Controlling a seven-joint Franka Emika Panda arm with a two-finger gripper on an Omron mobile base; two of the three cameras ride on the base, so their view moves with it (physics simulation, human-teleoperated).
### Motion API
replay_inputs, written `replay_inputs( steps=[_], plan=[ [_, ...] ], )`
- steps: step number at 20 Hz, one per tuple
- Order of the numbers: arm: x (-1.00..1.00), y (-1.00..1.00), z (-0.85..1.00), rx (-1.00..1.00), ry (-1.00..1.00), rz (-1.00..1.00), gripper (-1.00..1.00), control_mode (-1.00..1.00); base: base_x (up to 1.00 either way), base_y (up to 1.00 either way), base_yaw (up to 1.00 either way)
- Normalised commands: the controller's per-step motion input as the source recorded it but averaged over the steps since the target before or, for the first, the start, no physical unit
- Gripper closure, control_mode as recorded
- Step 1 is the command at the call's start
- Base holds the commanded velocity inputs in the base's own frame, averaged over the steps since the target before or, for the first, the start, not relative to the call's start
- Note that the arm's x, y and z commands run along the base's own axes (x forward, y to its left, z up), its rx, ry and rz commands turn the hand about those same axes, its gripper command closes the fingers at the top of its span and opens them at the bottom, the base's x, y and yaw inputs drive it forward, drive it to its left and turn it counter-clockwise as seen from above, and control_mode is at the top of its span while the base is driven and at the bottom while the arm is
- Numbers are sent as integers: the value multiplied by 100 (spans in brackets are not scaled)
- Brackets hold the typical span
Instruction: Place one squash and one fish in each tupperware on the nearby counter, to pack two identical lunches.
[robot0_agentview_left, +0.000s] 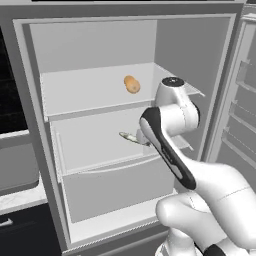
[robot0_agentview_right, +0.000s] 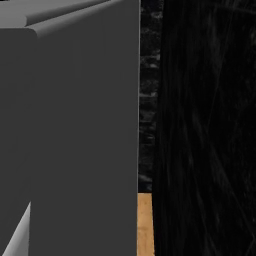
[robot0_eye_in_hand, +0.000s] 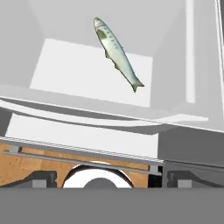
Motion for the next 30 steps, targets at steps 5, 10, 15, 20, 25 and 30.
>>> replay_inputs(
  steps=[5, 10, 15, 20, 25, 30],
  plan=[
    [41, -3, -46, -1, -40, 3, -100, -100, 0, 0, 0],
    [94, 6, -6, 2, -9, -1, -100, -100, 0, 0, 0],
    [41, 20, -2, 3, 2, -2, -100, -100, 0, 0, 0],
    [13, 6, -10, 21, 0, 0, -100, -100, 0, 0, 0],
    [36, 0, -41, 1, 0, 0, -100, -100, 0, 0, 0],
    [20, 5, -25, -1, 1, 0, -100, -100, 0, 0, 0]
  ],
)
